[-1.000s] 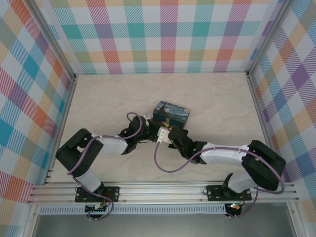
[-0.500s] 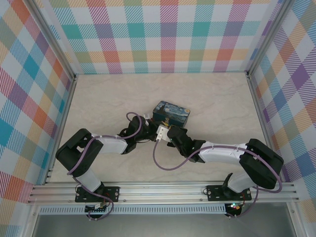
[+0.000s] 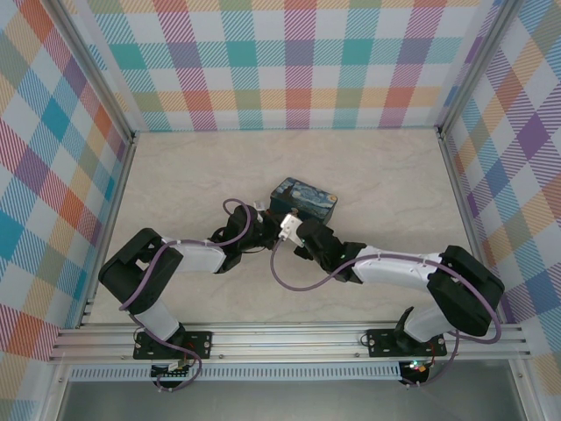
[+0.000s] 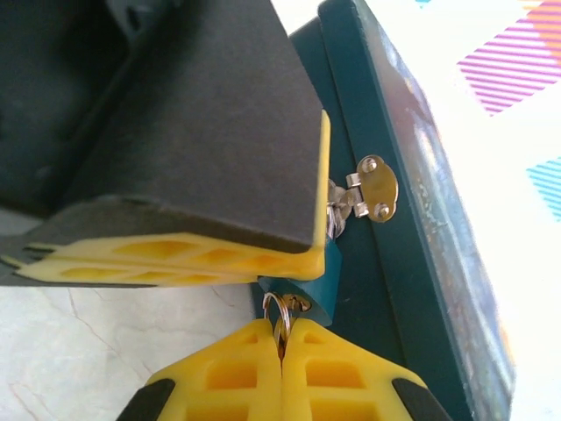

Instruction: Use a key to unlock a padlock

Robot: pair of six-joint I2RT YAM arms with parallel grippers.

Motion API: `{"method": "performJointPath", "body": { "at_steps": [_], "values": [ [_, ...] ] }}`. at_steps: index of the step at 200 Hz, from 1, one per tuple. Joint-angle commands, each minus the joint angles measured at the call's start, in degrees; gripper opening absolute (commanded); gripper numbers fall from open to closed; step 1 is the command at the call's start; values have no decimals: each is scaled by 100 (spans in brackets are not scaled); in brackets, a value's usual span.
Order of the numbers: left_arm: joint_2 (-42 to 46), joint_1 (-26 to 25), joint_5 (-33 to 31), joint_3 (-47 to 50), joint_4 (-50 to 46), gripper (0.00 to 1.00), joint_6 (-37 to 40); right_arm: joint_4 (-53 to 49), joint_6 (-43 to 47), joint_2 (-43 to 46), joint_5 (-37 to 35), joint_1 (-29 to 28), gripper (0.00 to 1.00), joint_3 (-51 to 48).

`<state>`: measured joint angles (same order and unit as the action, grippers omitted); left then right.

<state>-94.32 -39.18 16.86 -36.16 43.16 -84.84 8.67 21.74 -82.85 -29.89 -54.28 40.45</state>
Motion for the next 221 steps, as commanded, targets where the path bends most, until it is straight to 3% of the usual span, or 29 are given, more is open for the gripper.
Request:
{"method": "performJointPath", "body": {
  "at_steps": [1, 35, 63, 90, 133, 157, 185, 203, 221],
  "values": [
    [-28, 7, 143, -67, 235, 0, -87, -58, -969, -47, 711, 39, 0, 228],
    [-41, -11, 74, -15, 166, 0, -29, -178, -1860, -3, 1429, 152, 0, 205],
    [-48, -6, 2, 51, 122, 0, 11, -260, -2016, 11, 1613, 163, 5, 87],
    [-14, -11, -114, 67, -231, 0, 295, -497, -1959, 194, 1749, 197, 29, -66],
    [71, -11, -416, 14, -1277, 0, 1142, -1014, -2260, 1097, 2623, 537, 56, -379],
    [68, -28, -587, -27, -1825, 0, 1581, -1277, -2907, 1555, 3484, 1244, 67, -373],
    [22, -88, -784, -40, -2128, 0, 1867, -1685, -3759, 1314, 4428, 2183, 74, -71],
    [-9, -146, -904, -96, -2340, 0, 2035, -1981, -4067, 968, 4516, 2429, 79, 205],
    [-80, -227, -1093, -220, -2628, 0, 2246, -2205, -4331, 669, 4062, 2523, 84, 435]
  ]
}}
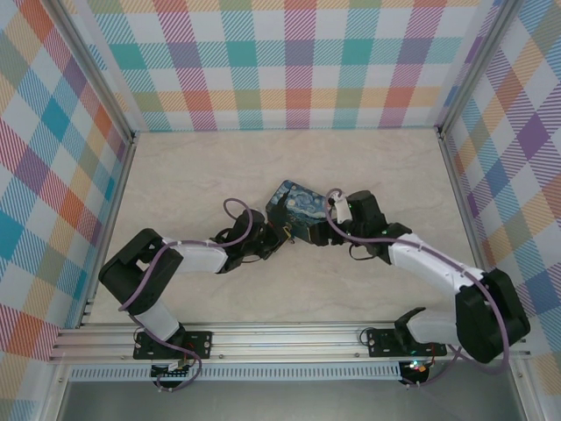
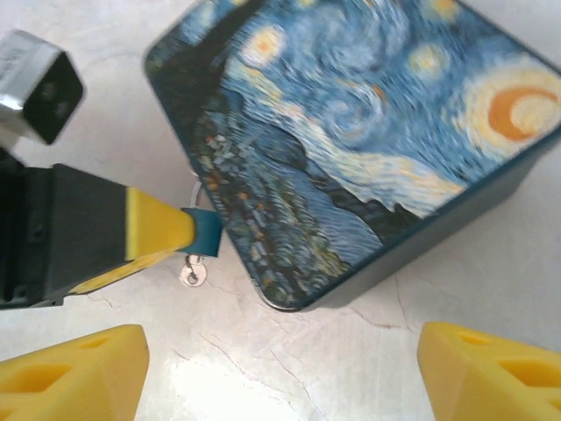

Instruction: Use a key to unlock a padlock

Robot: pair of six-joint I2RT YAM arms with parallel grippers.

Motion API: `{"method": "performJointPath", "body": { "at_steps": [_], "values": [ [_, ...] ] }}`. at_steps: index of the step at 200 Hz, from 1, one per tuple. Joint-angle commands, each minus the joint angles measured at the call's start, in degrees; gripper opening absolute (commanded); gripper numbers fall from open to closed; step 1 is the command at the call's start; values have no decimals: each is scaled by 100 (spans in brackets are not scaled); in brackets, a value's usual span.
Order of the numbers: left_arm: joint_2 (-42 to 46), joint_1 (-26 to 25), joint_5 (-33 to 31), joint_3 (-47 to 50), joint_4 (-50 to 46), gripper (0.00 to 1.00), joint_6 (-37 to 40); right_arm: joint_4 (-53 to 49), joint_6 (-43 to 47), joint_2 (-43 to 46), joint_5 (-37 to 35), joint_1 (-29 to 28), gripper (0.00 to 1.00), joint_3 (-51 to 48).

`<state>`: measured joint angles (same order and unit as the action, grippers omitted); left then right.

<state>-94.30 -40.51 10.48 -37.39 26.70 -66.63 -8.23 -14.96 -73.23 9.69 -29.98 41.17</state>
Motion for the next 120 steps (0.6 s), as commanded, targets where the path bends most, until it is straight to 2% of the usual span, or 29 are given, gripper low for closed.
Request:
{"method": "performJointPath", "body": {
  "at_steps": [1, 19, 51, 120],
  "values": [
    [-85, -95, -461, -100, -991, 0, 442, -510, -672, -304, 86, 99, 84, 373],
    [-224, -156, -513, -183, -1000, 0, 560, -301, -998, -440, -114, 290, 89, 383],
    [-455, -180, -446, -252, -739, 0, 566, 244, -1498, -688, 465, 725, 95, 414],
    [-664, -185, -363, -308, -172, 22, 498, 370, -1506, -1043, 751, 799, 96, 551]
  ]
}}
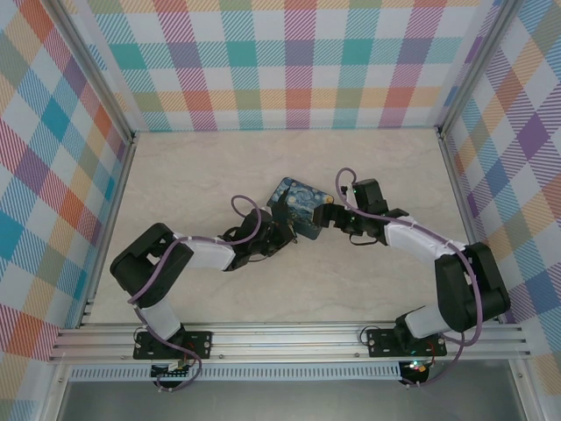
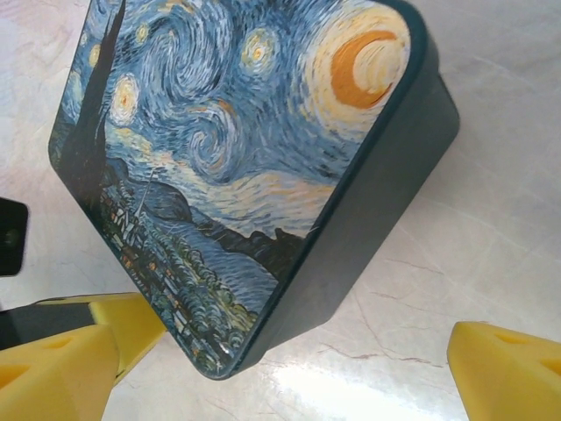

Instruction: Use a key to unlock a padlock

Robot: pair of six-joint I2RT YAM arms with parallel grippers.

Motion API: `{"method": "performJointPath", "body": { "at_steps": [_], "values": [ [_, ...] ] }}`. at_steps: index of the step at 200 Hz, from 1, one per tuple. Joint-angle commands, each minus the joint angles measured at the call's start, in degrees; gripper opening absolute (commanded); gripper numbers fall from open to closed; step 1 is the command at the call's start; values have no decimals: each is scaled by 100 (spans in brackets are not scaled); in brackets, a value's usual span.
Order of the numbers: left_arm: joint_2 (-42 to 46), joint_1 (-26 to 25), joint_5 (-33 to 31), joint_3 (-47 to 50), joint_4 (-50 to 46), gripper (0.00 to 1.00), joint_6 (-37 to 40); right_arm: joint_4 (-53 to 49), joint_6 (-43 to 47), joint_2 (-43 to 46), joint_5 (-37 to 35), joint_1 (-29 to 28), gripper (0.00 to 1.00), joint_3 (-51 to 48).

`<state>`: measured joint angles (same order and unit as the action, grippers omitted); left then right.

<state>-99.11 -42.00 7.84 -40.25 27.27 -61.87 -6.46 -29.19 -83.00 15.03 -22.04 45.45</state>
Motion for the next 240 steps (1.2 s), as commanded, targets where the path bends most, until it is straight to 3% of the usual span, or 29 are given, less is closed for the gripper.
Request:
{"method": "performJointPath", "body": {
  "at_steps": [1, 73, 140, 178, 214, 240],
  "values": [
    [-190, -37, -98, -24, -225, 23, 23, 200, -85, -66, 223, 6, 96, 118],
    [-316, -36, -73, -65, 77, 32, 69, 367, 79, -41, 336, 4, 98, 69],
    [375, 262, -217, 342, 64, 58, 347, 387, -94, -189, 406, 113, 100, 125],
    [35, 366, 320, 252, 744, 62, 420, 549, -96, -268, 549, 153, 100, 171],
    [-285, 363, 411, 96, 1048, 64, 498, 727, -84, -352, 674, 155, 100, 179],
    [-497, 359, 590, -15, 1336, 57, 519, 829, -71, -407, 747, 152, 100, 179]
  ]
}}
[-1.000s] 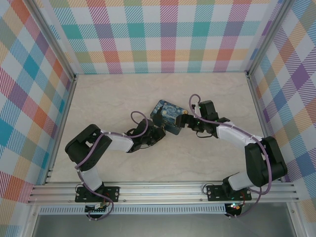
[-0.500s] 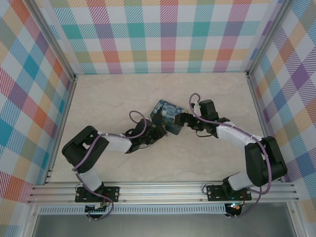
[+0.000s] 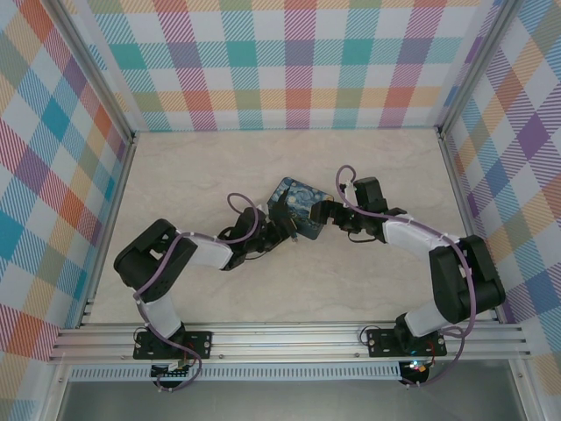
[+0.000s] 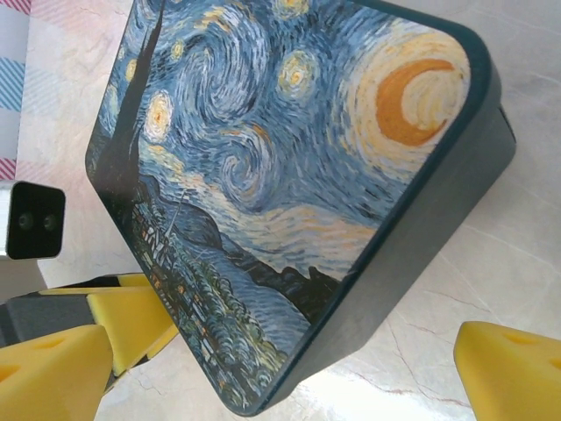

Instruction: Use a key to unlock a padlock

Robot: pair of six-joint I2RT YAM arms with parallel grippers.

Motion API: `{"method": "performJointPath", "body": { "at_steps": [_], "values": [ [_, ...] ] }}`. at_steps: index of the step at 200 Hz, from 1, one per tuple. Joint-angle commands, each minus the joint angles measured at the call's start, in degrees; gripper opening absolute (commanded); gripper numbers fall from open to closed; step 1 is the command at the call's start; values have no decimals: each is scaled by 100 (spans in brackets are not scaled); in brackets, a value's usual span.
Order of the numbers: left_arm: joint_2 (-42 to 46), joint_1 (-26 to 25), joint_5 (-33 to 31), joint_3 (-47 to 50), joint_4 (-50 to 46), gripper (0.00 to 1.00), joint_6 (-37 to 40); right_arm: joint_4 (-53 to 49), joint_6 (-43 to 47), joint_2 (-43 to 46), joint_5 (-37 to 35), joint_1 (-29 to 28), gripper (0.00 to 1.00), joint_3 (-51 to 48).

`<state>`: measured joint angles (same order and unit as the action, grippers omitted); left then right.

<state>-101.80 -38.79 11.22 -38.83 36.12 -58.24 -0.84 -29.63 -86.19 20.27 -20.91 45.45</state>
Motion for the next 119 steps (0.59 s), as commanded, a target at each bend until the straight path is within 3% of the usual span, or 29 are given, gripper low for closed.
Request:
{"method": "performJointPath", "body": {
  "at_steps": [1, 22, 119],
  "values": [
    [-236, 42, 259, -163, 463, 57, 155, 268, -26, -90, 218, 41, 100, 177],
    [-368, 38, 357, -247, 536, 48, 190, 308, -17, -116, 225, 34, 100, 178],
    [-856, 20, 495, -555, 623, 42, 241, 423, 5, -343, 370, 35, 94, 251]
  ]
}}
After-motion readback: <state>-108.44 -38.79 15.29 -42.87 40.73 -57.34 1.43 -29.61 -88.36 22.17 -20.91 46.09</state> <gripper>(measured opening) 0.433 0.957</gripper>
